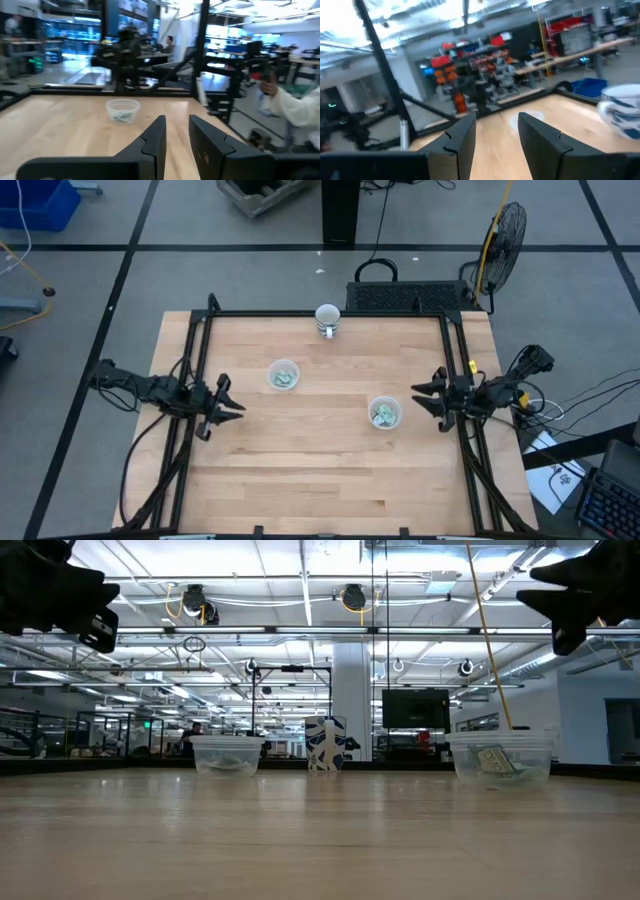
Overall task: Pick and place Stevia / Truvia into bins
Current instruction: Return to Home Position
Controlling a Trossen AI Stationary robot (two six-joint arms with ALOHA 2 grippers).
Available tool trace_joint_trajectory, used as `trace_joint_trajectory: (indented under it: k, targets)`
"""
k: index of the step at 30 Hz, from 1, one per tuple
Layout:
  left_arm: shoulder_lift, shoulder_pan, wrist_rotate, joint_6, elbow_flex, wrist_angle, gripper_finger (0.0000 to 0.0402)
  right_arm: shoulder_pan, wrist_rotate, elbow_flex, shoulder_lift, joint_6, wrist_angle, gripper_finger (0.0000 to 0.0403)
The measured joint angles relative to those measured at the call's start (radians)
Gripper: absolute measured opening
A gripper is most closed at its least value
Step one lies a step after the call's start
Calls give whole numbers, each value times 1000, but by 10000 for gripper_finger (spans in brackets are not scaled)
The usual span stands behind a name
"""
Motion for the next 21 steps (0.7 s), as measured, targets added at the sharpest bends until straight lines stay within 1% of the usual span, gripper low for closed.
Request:
trace_joint_trajectory:
  k: [4,8,11,13,17,18,21]
  targets:
    - [1,0,-86,24,0,-1,88,0,-118,-2,1,-63,13,141]
    - [2,0,-140,26,0,-1,88,-18,-129,-3,1,-111,32,141]
    - [2,0,-145,26,0,-1,88,-51,-133,-4,1,-142,15,141]
    - [2,0,-145,26,0,-1,88,-73,-178,-5,1,-162,-6,141]
    - [2,0,-145,26,0,-2,88,-116,-396,-9,1,-162,-59,141]
    - [2,0,-145,26,0,-2,88,-125,-419,-9,1,-154,-54,141]
    - [2,0,-146,26,0,-2,88,-160,-402,-9,1,-159,-40,141]
